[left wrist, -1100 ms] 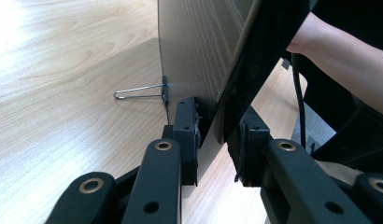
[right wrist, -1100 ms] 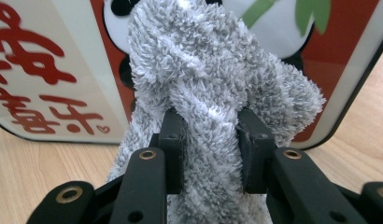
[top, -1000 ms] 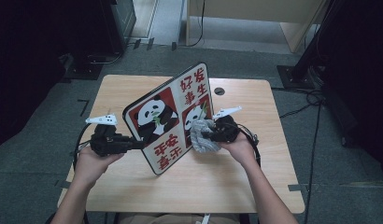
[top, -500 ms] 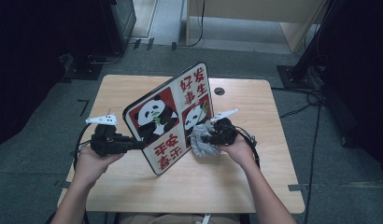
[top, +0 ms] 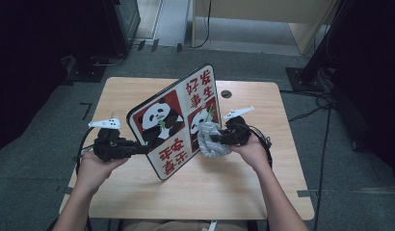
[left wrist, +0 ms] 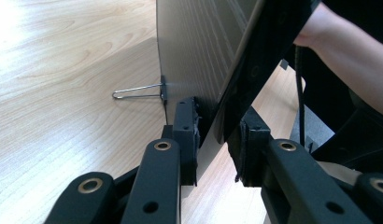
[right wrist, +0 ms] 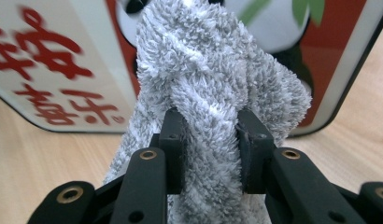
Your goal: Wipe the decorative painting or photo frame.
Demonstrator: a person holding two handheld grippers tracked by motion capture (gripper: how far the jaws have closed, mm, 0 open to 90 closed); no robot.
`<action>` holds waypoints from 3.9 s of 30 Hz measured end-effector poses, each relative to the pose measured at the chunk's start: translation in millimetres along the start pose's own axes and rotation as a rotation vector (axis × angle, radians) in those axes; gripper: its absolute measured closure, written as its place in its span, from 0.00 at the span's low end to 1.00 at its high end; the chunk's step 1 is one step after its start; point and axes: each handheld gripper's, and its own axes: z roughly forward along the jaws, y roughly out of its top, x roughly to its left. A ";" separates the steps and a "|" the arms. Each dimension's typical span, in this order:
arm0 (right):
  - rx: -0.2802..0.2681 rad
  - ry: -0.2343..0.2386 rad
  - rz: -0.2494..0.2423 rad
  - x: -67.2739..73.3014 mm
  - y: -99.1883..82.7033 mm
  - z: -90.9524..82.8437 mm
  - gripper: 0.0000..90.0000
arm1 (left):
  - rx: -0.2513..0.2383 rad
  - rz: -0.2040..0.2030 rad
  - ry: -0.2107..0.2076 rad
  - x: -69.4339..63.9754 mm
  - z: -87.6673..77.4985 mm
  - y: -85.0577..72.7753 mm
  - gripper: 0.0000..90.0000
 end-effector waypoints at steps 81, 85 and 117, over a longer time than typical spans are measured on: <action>-0.219 0.007 -0.230 67.2 112.9 -56.3 0.76 | -0.005 0.004 0.028 -2.2 -0.2 -0.8 0.84; -0.217 0.013 -0.222 66.2 111.1 -54.4 0.76 | -0.004 0.005 0.030 -2.4 -0.2 -0.9 0.84; -0.152 0.018 -0.206 58.3 82.7 -35.7 0.76 | 0.001 0.008 0.026 -2.4 -0.6 -0.8 0.84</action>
